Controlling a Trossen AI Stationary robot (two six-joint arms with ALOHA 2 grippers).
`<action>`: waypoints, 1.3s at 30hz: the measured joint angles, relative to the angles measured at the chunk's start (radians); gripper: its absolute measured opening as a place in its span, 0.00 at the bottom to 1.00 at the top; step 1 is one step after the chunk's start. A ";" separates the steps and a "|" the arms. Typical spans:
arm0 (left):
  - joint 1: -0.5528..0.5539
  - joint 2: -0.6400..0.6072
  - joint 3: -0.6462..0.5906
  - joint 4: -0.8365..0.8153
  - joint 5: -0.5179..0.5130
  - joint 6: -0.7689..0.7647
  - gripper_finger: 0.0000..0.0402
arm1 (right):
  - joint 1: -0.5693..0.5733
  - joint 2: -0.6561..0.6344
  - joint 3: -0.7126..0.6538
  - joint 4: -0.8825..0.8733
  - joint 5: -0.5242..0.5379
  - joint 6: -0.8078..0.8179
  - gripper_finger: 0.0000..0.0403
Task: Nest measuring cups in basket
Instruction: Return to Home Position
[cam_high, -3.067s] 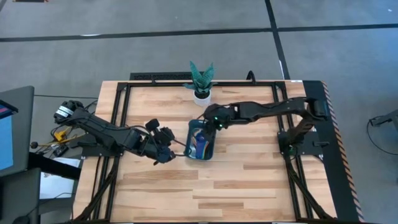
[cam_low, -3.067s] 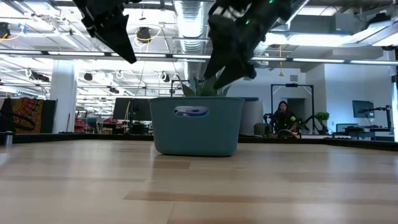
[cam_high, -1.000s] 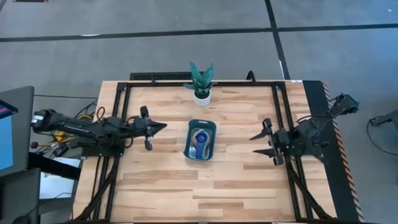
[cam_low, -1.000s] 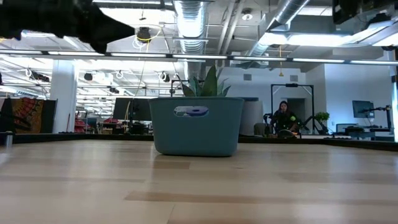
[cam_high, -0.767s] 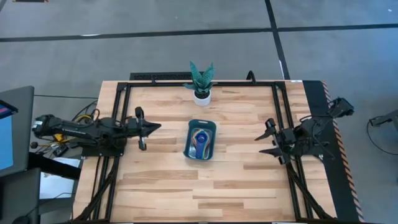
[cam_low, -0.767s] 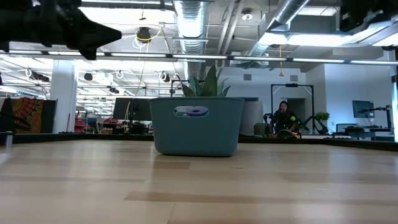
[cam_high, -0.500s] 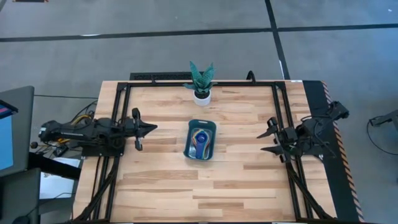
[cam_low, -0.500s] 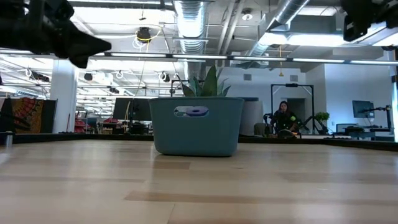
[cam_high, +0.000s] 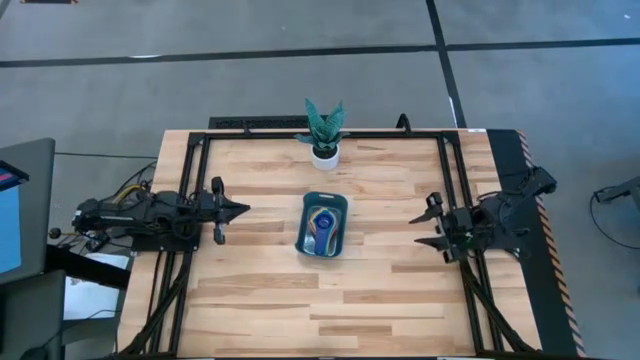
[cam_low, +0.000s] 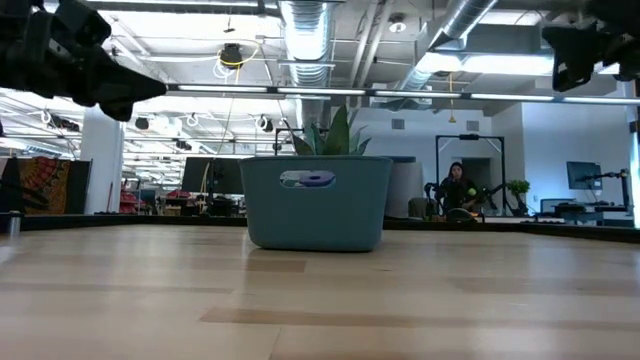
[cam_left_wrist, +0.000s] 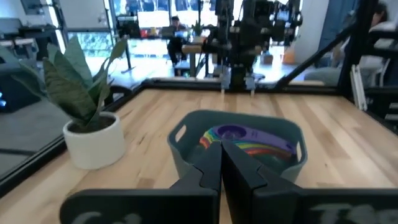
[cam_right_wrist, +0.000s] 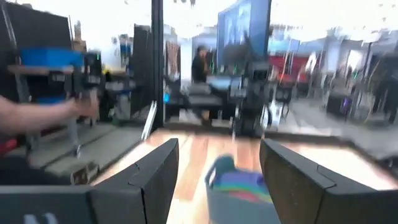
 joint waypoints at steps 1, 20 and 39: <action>0.000 0.002 -0.009 0.023 0.005 -0.001 0.00 | -0.005 -0.001 -0.017 0.041 0.000 -0.016 0.62; -0.003 0.003 -0.044 0.092 0.249 0.072 0.00 | -0.201 -0.001 -0.001 -0.084 -0.080 -0.061 0.53; -0.003 0.010 -0.046 0.012 0.265 0.087 0.00 | -0.546 0.001 -0.040 -0.073 -0.241 0.043 0.18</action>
